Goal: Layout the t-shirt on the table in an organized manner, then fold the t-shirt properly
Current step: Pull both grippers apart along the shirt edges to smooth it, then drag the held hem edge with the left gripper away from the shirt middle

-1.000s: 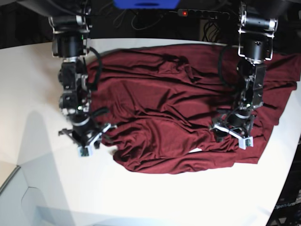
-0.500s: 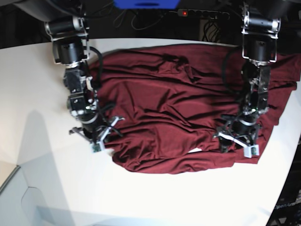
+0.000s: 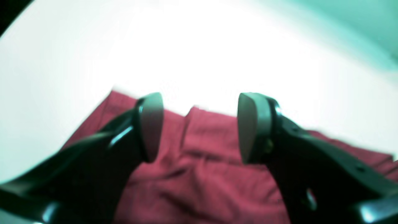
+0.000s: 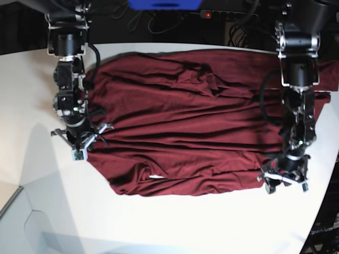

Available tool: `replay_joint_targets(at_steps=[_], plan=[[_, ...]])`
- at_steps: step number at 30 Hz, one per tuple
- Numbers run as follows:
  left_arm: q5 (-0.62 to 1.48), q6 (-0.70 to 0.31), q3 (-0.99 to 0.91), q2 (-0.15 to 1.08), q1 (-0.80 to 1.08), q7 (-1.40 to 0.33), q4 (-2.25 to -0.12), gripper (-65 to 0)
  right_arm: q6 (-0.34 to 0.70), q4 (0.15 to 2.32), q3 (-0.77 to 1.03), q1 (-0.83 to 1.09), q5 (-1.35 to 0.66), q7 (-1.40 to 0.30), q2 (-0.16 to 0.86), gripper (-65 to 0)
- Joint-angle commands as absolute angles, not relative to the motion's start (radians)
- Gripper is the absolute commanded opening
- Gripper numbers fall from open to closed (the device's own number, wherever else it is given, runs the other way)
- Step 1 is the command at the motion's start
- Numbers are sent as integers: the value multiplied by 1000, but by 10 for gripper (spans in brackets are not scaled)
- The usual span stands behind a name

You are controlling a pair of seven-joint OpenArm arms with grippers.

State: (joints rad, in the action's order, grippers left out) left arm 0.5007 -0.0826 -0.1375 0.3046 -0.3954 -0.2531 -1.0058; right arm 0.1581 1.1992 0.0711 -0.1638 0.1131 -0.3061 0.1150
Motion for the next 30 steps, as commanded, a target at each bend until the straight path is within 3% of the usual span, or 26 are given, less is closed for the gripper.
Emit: replay_joint_targets(at_steps=[1,6,17,30], plan=[[503,-85,-136,298,-441,-239,-981,-281,151,1248,74,-179,107,-275,120,-565],[503,-85,-53,277,-542,-236,-797,-281,151,1346,74,-150,110,-272,93,-565],[503,-85,-5,283,-556,-59,-618,-282,151,1368,74,-150,110,-278,88,-565],[501,-85,15,275,-598,-36,-484,-285,153,1368,73,-128,110,-278,87,-565]])
